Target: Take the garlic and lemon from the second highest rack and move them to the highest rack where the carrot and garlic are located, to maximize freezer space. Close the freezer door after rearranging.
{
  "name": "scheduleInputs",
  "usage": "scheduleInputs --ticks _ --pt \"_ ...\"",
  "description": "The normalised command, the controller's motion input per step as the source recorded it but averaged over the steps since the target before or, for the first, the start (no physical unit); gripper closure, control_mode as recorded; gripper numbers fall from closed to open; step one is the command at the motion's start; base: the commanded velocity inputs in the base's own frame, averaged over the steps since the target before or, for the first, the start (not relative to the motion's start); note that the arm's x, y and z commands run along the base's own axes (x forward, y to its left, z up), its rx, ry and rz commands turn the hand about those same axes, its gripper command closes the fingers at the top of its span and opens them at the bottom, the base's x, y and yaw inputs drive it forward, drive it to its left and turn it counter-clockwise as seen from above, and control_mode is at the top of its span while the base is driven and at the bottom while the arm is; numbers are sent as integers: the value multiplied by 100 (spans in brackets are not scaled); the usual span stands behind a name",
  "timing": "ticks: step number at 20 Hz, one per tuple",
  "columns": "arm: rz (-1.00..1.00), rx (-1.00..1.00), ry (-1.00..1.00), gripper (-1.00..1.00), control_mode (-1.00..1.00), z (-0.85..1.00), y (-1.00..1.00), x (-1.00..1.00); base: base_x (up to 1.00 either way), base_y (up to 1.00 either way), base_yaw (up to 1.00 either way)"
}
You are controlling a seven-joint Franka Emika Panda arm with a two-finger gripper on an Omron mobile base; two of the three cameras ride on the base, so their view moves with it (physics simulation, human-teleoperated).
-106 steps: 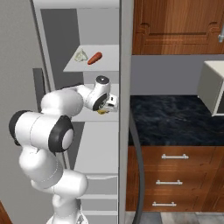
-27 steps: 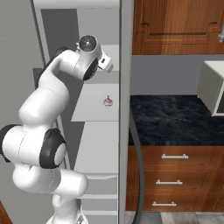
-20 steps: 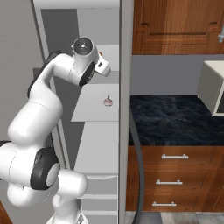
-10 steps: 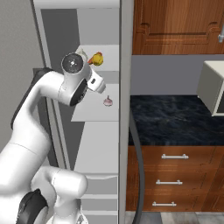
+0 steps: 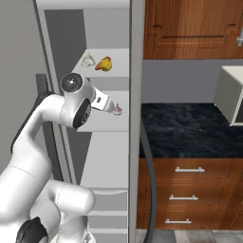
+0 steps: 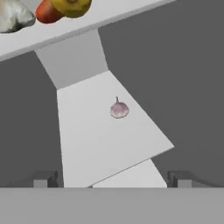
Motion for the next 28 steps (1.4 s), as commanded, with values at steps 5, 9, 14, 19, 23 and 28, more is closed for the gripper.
scheduleInputs --ticks 5,9,14,19,23,28 --pt "14 -4 6 -100 -100 -45 0 26 0 0 0" --pt "5 -5 15 -100 -100 -44 0 37 0 0 0" --pt "0 -3 4 -100 -100 -46 0 42 0 0 0" --pt "0 0 0 -100 -100 -40 0 50 0 0 0" --pt "0 0 6 -100 -100 -22 3 53 0 0 0" --pt "0 0 14 -100 -100 -9 0 40 0 0 0"
